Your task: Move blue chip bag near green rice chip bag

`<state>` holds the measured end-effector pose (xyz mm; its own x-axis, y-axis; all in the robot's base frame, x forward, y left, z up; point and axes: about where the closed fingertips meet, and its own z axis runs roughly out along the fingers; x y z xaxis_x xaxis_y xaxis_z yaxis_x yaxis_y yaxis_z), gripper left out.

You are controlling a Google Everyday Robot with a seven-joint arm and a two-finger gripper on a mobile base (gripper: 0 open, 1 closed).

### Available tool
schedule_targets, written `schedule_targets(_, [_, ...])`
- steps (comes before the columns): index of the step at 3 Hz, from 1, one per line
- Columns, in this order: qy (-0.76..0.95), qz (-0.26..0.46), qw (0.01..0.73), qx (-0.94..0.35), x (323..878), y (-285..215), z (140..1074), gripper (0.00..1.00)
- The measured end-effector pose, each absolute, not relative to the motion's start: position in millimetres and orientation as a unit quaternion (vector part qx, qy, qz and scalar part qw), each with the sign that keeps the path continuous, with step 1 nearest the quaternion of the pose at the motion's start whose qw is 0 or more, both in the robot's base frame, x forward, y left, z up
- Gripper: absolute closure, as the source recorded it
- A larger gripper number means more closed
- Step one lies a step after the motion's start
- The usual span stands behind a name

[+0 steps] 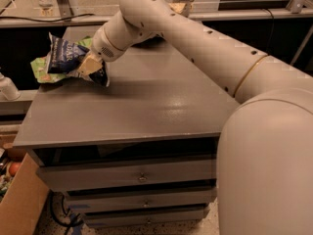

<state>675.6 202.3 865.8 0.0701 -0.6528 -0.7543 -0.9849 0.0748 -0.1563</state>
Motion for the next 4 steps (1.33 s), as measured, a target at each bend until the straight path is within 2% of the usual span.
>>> schedule_targets(2, [0.636,0.252,0.355,-0.637,667,216,860,0.14])
schedule_targets(3, [0.637,0.255,0.354,-0.635,664,213,859,0.00])
schedule_targets(4, [0.653,0.251,0.360,-0.617,666,184,859,0.00])
